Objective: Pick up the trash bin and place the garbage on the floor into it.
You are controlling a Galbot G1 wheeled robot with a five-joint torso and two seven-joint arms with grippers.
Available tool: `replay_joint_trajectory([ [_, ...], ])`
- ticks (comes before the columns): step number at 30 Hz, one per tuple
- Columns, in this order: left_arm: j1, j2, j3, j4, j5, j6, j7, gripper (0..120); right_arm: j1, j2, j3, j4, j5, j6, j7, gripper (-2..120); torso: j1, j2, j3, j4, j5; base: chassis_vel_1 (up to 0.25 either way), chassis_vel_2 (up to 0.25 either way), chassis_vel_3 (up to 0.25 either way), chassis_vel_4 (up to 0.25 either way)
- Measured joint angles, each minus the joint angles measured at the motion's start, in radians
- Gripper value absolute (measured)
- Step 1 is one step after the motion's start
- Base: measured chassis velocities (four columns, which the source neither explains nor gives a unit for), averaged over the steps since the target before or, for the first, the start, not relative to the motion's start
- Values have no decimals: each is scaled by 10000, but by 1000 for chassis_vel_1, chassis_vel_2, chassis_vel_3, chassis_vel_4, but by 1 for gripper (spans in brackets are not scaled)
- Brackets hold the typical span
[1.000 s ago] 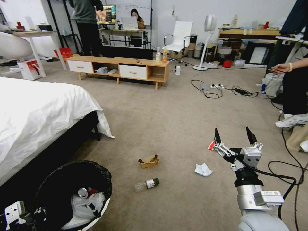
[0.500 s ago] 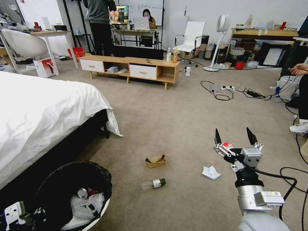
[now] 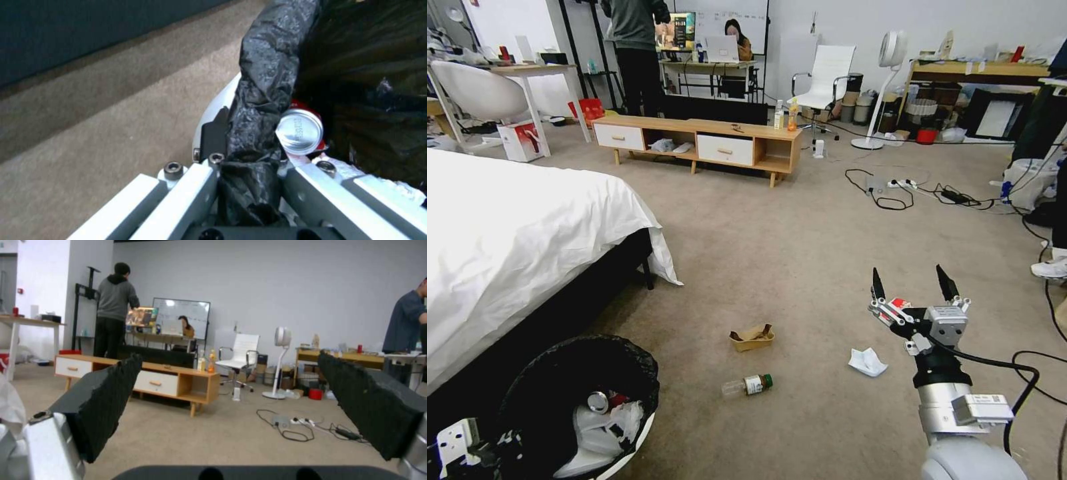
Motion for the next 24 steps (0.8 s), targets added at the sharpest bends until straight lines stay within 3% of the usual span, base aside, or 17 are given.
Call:
replay_joint_trajectory([
  [14,-44,18,0,82,-11,0,-4,1,33,96,-51,-108,-44,42,-36,100,1,0,1,-2,1,-137,133,140,-143],
  [24,-100,3,56,166,-3,0,1,1,57,82,-107,-226,-40,297,-255,100,1,0,0,0,1,-30,39,43,-39],
])
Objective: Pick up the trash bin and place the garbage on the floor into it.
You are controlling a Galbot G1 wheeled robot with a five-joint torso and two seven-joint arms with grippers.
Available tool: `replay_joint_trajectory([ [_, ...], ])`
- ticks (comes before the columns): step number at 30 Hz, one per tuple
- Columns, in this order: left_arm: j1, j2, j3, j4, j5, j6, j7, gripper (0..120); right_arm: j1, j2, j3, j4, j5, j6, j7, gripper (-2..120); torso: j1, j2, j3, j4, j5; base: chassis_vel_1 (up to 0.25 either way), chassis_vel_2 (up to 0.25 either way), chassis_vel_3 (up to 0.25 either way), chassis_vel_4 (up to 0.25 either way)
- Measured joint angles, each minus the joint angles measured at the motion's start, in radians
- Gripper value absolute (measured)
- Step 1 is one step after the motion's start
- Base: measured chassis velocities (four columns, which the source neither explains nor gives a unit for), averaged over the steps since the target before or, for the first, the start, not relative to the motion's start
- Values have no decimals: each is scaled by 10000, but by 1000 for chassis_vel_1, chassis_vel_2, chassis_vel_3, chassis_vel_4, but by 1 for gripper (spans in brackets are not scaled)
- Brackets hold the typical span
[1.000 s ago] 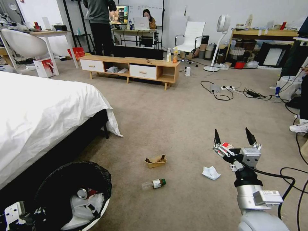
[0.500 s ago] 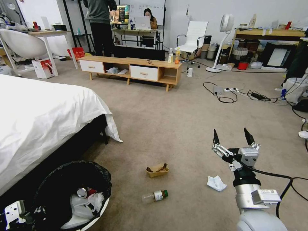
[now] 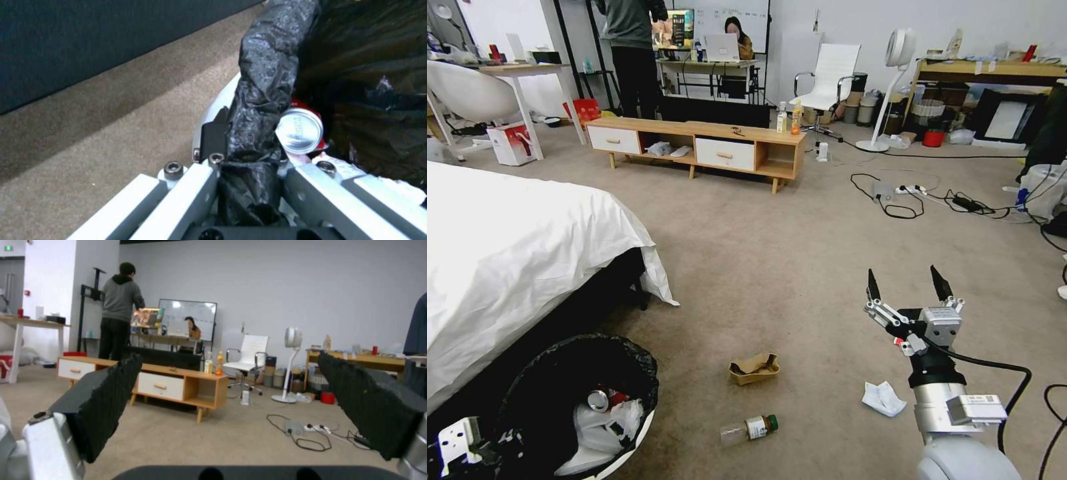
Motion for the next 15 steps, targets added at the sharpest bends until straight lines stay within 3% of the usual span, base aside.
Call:
replay_joint_trajectory([
  [10,-3,9,18,13,2,0,5,1,236,-486,-220,-69,392,-228,-15,100,0,0,0,-1,0,0,0,0,0],
  [12,1,33,22,20,0,0,7,1,477,-1341,-628,58,1296,-1103,218,100,0,0,0,0,2,0,0,0,0],
  [13,1,33,22,20,0,0,7,1,477,-1341,-628,58,1296,-1103,218,100,0,0,0,0,2,0,0,0,0],
  [15,0,45,20,20,-10,0,8,1,882,-2284,-1137,313,2922,-2423,603,100,0,0,1,-1,1,0,0,0,0],
])
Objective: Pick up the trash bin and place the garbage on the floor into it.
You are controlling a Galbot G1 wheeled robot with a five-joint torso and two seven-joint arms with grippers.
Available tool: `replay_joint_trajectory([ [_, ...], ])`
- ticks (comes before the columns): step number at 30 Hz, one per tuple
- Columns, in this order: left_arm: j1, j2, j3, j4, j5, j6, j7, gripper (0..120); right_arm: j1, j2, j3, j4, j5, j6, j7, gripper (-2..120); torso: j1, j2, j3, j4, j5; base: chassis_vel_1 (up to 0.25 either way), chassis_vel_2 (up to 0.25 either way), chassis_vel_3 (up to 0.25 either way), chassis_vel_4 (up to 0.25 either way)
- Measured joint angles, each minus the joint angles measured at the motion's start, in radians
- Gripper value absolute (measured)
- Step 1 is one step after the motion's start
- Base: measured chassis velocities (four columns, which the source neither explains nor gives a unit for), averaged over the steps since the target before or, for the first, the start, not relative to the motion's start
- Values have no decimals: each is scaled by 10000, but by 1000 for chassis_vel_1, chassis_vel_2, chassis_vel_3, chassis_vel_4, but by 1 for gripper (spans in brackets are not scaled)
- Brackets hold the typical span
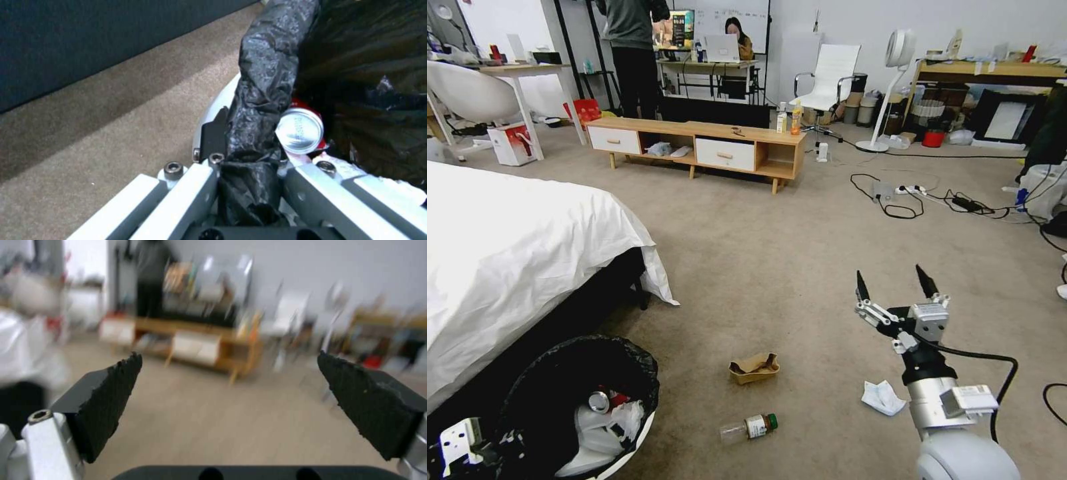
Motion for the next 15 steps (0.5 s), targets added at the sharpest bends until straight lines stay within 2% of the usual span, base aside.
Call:
replay_joint_trajectory([
  [1,0,0,0,0,0,0,0,1,0,0,0,0,0,0,0,100,0,0,0,0,0,0,0,0,0],
  [3,-55,23,29,6,-8,0,-3,1,758,-851,-491,360,1947,-1780,477,100,0,0,0,10,0,0,0,0,0],
  [4,-55,23,29,6,-8,0,-3,1,758,-851,-491,360,1947,-1780,477,100,0,0,0,10,0,0,0,0,0],
  [5,-214,168,179,72,-18,0,-20,1,1024,-1203,-563,571,3100,-2599,714,100,0,0,0,8,1,0,0,0,0],
  [6,-214,168,179,72,-18,0,-20,1,1024,-1203,-563,571,3100,-2599,714,100,0,0,0,8,1,0,0,0,0],
  [7,-341,305,318,149,-40,0,-25,1,1220,-1463,-577,724,3978,-3229,918,100,0,0,-1,-4,-1,0,0,0,0],
  [9,-434,424,410,264,-57,0,-26,1,1674,-1788,-683,788,5156,-3998,1217,100,0,0,0,-10,-1,0,0,0,0],
  [10,-434,424,410,264,-57,0,-26,1,1674,-1788,-683,788,5156,-3998,1217,100,0,0,0,-10,-1,0,0,0,0],
  [12,-408,446,400,289,-58,0,-19,1,2240,-1989,-921,705,6105,-4666,1356,100,0,0,0,-3,0,0,0,0,0],
  [15,-381,466,337,290,-71,0,-11,1,2788,-2137,-1266,524,6646,-4965,1366,100,0,1,0,6,-1,0,0,0,0],
])
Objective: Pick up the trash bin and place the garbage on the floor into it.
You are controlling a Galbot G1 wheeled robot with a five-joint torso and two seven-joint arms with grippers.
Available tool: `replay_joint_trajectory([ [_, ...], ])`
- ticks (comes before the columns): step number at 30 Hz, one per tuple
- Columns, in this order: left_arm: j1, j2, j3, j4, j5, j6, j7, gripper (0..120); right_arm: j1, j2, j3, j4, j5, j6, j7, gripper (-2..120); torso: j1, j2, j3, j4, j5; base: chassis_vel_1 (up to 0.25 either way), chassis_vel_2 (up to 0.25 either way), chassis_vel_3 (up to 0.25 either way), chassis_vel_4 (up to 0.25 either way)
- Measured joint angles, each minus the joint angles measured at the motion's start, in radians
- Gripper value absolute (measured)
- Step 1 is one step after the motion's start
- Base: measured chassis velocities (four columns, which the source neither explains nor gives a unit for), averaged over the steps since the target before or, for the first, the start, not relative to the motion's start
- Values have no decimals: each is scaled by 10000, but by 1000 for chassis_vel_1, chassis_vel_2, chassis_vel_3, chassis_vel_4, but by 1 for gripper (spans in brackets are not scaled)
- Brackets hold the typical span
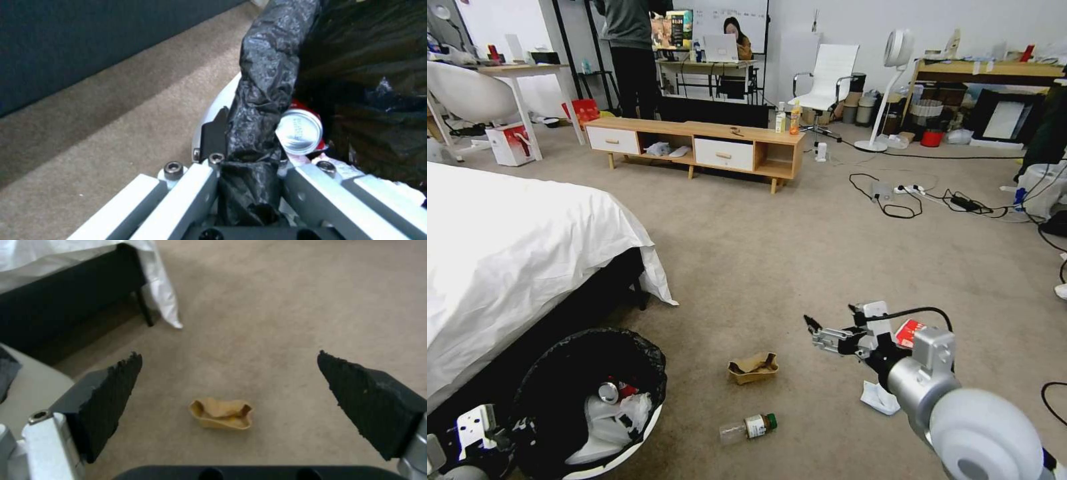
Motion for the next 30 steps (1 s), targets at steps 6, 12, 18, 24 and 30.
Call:
replay_joint_trajectory([
  [6,46,33,-112,-3,-58,0,0,1,1476,-252,-1341,-613,1316,-721,-198,100,0,0,0,-7,-1,0,0,0,0],
  [12,48,-23,-108,51,-13,0,1,1,3574,-333,-3756,-1507,1432,-751,-976,100,1,-1,1,-5,-1,0,0,0,0],
  [18,-13,-44,-96,128,8,0,6,1,5049,41,-5767,-2423,603,-714,-2007,100,0,-1,0,-8,0,0,0,0,0],
  [24,-23,-20,-119,209,31,0,24,1,6258,603,-7605,-3587,-796,-660,-3358,100,0,0,0,-3,-1,0,0,0,0],
  [30,-98,-50,-116,307,45,0,40,1,7166,961,-8989,-4619,-2829,193,-4830,100,0,-1,0,-4,-3,0,0,0,0],
])
